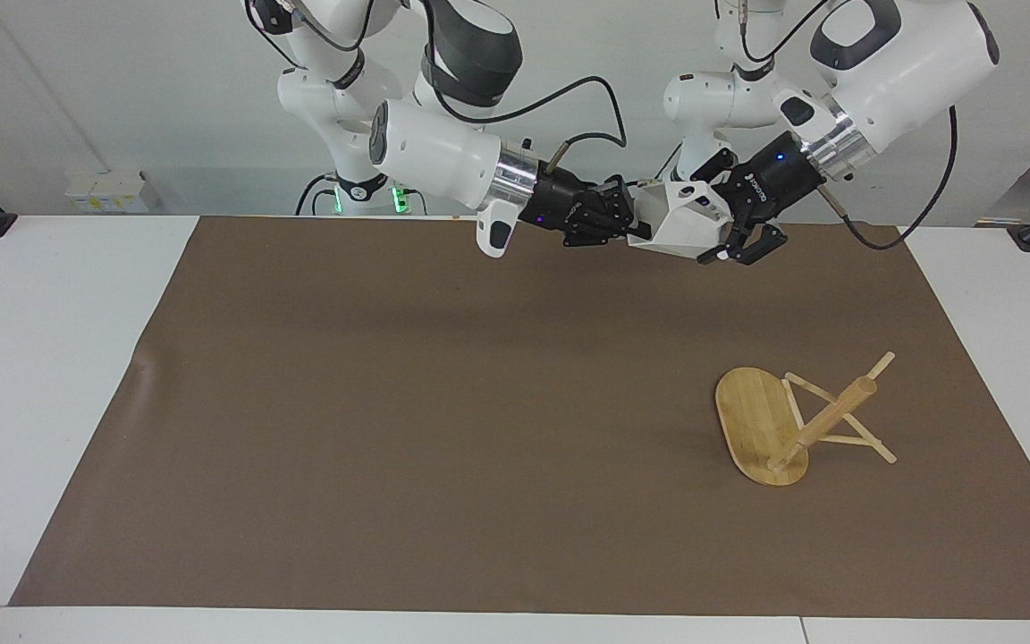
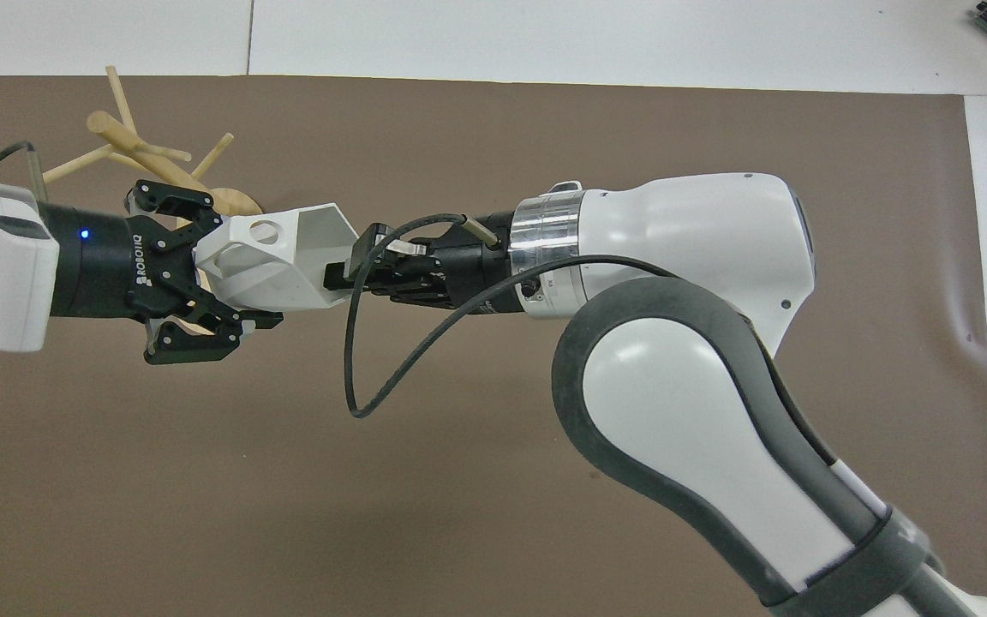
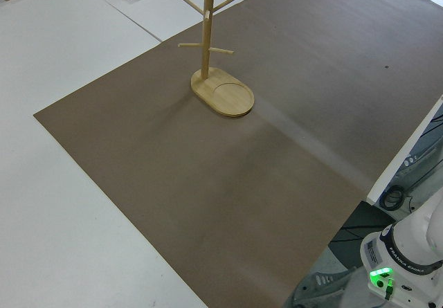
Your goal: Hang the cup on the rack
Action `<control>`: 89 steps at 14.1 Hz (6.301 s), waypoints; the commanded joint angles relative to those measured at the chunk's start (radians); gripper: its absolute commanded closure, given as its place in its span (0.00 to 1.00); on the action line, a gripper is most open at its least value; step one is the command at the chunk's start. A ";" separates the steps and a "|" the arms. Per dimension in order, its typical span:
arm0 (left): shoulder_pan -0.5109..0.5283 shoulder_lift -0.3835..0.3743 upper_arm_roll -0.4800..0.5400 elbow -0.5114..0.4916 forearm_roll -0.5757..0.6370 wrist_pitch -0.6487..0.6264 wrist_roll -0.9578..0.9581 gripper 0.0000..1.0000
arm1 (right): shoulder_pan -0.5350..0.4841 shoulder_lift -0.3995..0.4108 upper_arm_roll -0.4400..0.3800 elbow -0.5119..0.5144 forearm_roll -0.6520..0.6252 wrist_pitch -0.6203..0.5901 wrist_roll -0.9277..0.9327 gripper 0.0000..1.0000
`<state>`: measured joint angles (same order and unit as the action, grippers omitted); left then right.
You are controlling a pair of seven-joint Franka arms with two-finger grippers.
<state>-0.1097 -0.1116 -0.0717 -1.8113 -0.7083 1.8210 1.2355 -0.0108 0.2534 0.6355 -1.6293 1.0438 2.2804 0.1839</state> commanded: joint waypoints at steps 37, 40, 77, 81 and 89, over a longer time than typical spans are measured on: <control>-0.038 0.099 0.003 -0.278 0.211 0.733 -0.626 1.00 | -0.023 -0.154 -0.529 -0.132 -0.938 -0.232 -0.069 0.00; -0.038 0.134 0.003 -0.275 0.211 0.764 -0.709 1.00 | -0.021 -0.157 -0.635 -0.127 -1.014 -0.280 -0.139 0.00; 0.108 0.049 0.024 0.036 0.655 -0.056 -1.078 0.00 | -0.020 -0.258 -0.726 0.043 -1.001 -0.697 -0.121 0.00; 0.131 0.108 0.024 0.248 0.658 -0.262 -1.109 0.00 | -0.021 -0.258 -0.732 0.043 -1.002 -0.693 -0.124 0.00; 0.111 0.152 0.018 0.403 0.701 -0.397 -1.242 0.00 | -0.021 -0.250 -0.757 0.045 -1.070 -0.572 -0.208 0.00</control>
<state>0.0155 0.0356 -0.0560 -1.4357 -0.0334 1.4592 0.0272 -0.0320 0.0234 -0.1256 -1.5597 0.0020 1.6895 0.0059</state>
